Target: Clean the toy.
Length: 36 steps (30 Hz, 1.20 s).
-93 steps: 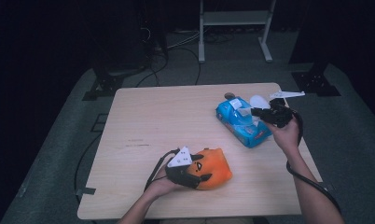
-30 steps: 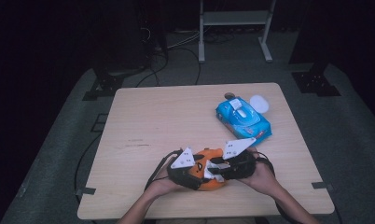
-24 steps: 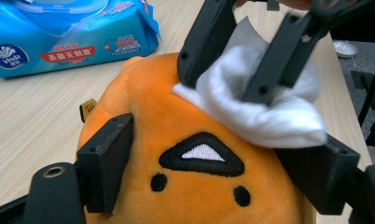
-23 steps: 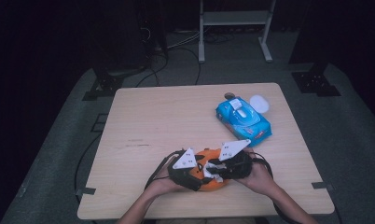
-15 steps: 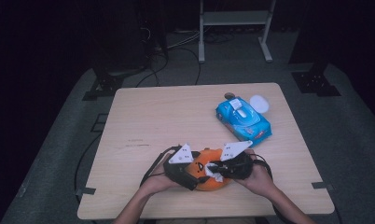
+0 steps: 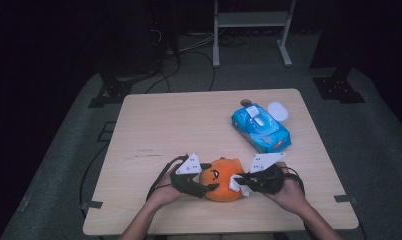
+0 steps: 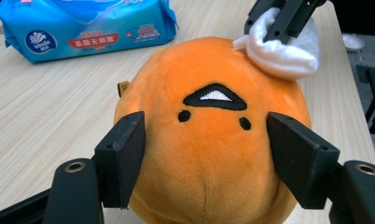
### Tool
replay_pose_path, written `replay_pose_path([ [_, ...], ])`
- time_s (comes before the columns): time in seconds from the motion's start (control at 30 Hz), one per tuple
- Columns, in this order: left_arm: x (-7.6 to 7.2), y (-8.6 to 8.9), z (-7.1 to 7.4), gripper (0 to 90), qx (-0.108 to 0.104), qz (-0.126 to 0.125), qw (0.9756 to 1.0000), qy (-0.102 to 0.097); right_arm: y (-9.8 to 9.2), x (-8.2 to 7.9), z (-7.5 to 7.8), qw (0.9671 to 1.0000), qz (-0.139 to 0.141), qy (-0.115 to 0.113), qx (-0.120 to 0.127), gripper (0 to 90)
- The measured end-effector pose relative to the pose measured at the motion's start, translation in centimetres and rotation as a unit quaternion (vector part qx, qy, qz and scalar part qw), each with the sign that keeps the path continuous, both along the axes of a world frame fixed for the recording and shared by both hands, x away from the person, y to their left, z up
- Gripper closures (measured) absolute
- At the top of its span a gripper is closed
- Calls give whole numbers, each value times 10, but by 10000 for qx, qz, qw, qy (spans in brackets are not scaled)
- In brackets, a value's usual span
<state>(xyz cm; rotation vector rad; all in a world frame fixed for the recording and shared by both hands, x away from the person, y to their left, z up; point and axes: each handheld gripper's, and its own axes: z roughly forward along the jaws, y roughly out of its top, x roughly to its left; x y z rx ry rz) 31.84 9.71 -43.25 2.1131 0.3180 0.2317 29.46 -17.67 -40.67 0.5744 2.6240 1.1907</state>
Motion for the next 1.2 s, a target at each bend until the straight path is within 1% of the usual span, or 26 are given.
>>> replay_pose_path([
  [0.13, 3, 3, 0, 302, -49, 33, 10000, 47, -15, 2, -4, 9997, -220, 55, 4, 830],
  [0.2, 4, 2, -2, 304, -108, 1, 9999, 58, -21, 3, -8, 9994, -299, 146, 78, 829],
  [0.23, 4, 2, -2, 305, -103, -4, 9999, 48, -22, 3, -8, 9993, -313, 184, 129, 829],
  [0.3, 6, 0, -4, 303, -154, 8, 9999, 78, -18, 3, -7, 9994, -308, 129, 123, 829],
  [0.37, 7, 0, -5, 295, -188, 43, 9998, 103, -9, 4, -3, 9995, -224, 96, 207, 829],
  [0.4, 8, 1, -4, 290, -162, 72, 9998, 107, -6, 4, -3, 9995, -198, 87, 214, 829],
  [0.43, 8, 2, -4, 275, -129, 126, 9998, 109, -3, 5, -4, 9996, -176, 69, 207, 830],
  [0.47, 8, 3, -3, 240, -124, 200, 9996, 167, 0, 6, -5, 9996, -177, 67, 187, 830],
  [0.5, 9, 4, 0, 180, -132, 278, 9992, 262, 0, 7, -6, 9995, -182, 94, 225, 830],
  [0.53, 9, 6, 3, 136, -189, 285, 9988, 351, -1, 8, -7, 9993, -211, 151, 252, 830],
  [0.57, 9, 9, 6, 114, -204, 215, 9988, 397, -3, 9, -8, 9992, -250, 167, 279, 829],
  [0.63, 7, 10, 7, 124, -170, 144, 9990, 382, -9, 9, -9, 9986, -367, 212, 317, 829],
  [0.67, 6, 9, 5, 155, -159, 68, 9990, 403, -12, 10, -10, 9982, -442, 223, 344, 829],
  [0.7, 6, 8, 3, 200, -144, 55, 9992, 369, -13, 10, -9, 9979, -479, 219, 380, 828],
  [0.77, 7, 5, -1, 243, -87, 146, 9992, 352, -9, 6, -7, 9981, -521, 57, 308, 829],
  [0.8, 8, 5, -2, 255, -122, 165, 9992, 344, -5, 4, -6, 9983, -509, -34, 272, 829],
  [0.83, 9, 5, -3, 266, -186, 191, 9990, 363, -1, 2, -4, 9984, -471, -68, 314, 829],
  [0.87, 10, 6, -4, 273, -222, 206, 9988, 380, 4, 0, -3, 9985, -402, -61, 372, 829],
  [0.9, 11, 5, -4, 275, -243, 213, 9987, 382, 9, -2, -2, 9987, -315, -100, 391, 828],
  [0.97, 11, 6, -5, 276, -205, 208, 9989, 358, 18, -5, -1, 9991, -186, -158, 353, 827],
  [1.0, 11, 7, -5, 281, -200, 198, 9989, 367, 21, -7, -1, 9993, -169, -192, 286, 827],
  [1.03, 11, 8, -5, 284, -231, 197, 9988, 396, 20, -7, -1, 9993, -160, -201, 271, 827],
  [1.1, 13, 10, -6, 285, -255, 163, 9986, 430, 14, -4, -1, 9991, -186, -151, 346, 825],
  [1.17, 13, 11, -6, 285, -270, 156, 9985, 460, 1, 0, -2, 9987, -344, -143, 344, 825],
  [1.2, 13, 11, -7, 285, -292, 157, 9984, 460, -4, 1, -4, 9984, -424, -104, 347, 824],
])
